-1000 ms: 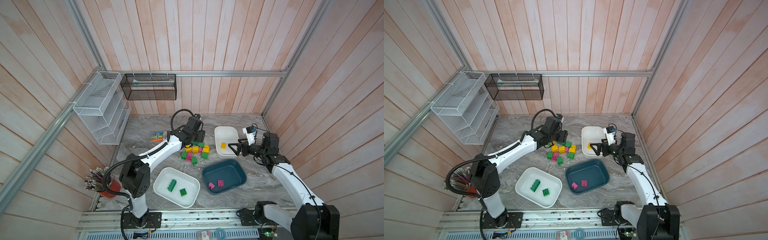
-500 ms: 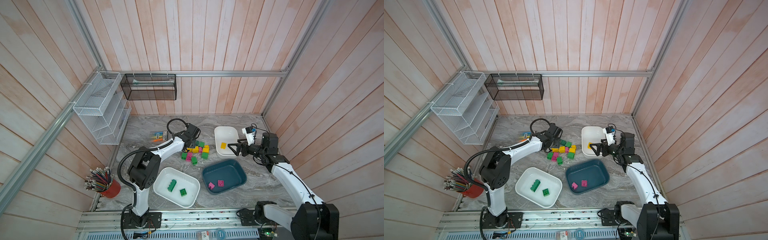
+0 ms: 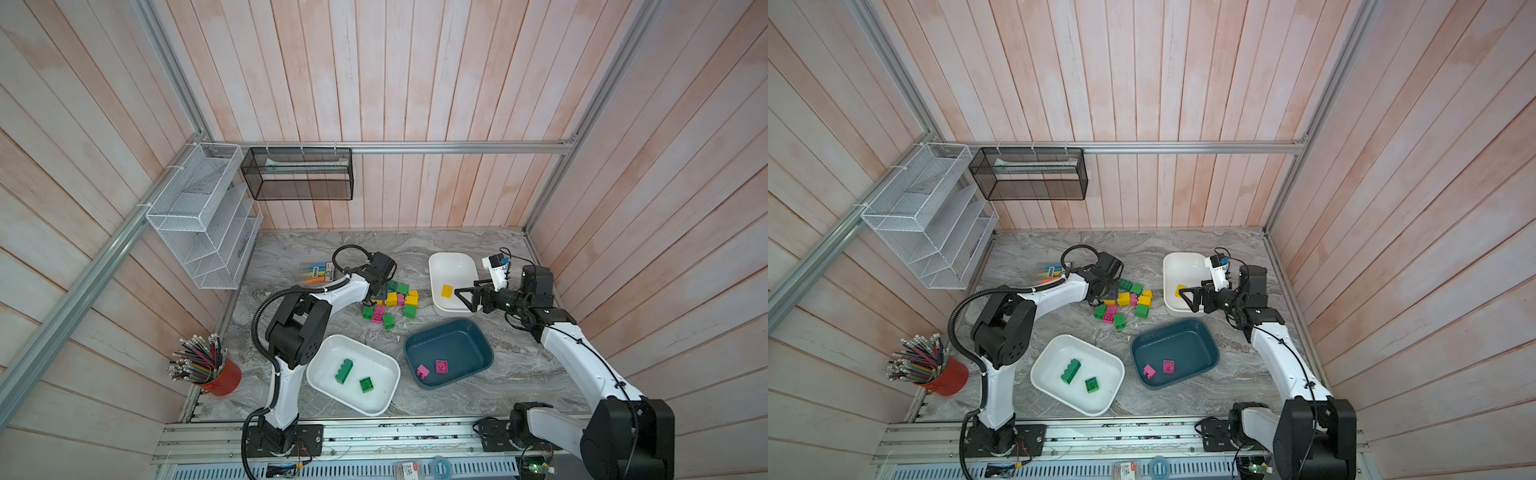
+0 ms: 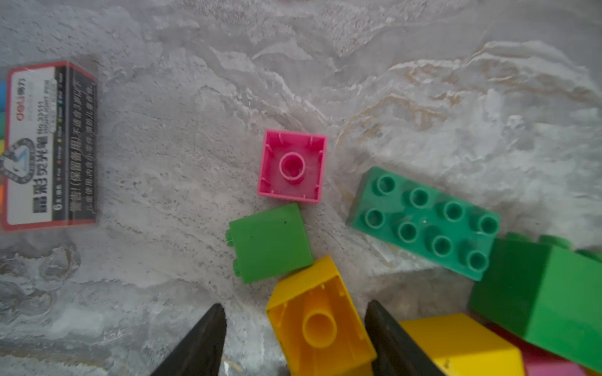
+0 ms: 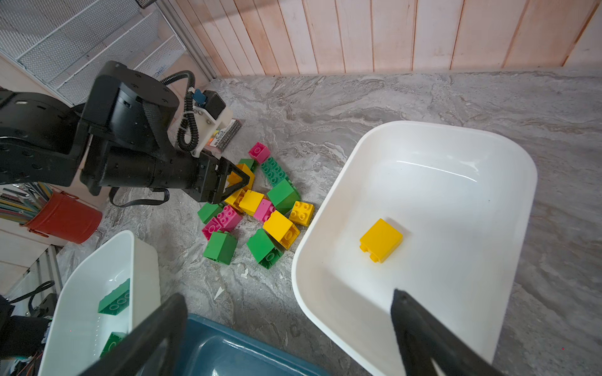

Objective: Sort the legos into containers by color
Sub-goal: 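Return the left gripper to the pile and grasp another yellow brick, then move the yellow brick with the left gripper into the far white tray and open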

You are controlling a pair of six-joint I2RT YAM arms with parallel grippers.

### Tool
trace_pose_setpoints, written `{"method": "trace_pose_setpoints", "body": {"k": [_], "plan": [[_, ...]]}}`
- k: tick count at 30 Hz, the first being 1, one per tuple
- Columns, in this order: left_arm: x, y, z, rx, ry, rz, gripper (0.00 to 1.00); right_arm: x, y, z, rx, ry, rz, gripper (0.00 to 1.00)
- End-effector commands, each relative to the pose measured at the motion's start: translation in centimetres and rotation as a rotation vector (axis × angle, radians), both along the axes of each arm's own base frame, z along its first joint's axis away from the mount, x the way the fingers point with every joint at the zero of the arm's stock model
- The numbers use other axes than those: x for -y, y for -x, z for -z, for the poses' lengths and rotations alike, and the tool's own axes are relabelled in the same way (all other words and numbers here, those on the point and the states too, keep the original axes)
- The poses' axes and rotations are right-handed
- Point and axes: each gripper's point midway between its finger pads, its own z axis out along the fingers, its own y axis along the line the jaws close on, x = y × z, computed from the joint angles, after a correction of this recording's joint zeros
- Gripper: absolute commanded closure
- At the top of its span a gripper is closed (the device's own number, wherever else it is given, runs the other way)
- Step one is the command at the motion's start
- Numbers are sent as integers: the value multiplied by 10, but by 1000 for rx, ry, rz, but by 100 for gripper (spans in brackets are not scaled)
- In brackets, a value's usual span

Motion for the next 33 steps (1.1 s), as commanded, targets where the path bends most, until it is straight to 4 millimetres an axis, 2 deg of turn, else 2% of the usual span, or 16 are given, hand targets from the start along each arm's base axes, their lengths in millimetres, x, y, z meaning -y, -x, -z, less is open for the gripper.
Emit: {"method": "trace_pose_setpoints", "body": {"k": [1,8,17,20,24,28,33], "plan": [[-2,-4,8,-11,-2,-15,32,-4,0,1,8,5,-25,2],[-10,-2,10,-16,-17,-9,39,-4,-4,3,2,3,-30,2],[-3,-12,18,-17,34,14,45,-4,-7,3,0,7,-32,2],[-3,-16,17,-7,41,18,50,-4,-7,5,-6,8,-33,2],[-4,-17,16,-3,38,26,66,-4,-7,5,-8,5,-34,2],[-6,-15,-1,23,44,31,70,-4,-6,4,-4,4,-32,2],[5,-1,-51,66,115,91,70,-3,-6,4,-3,7,-26,2]]}}
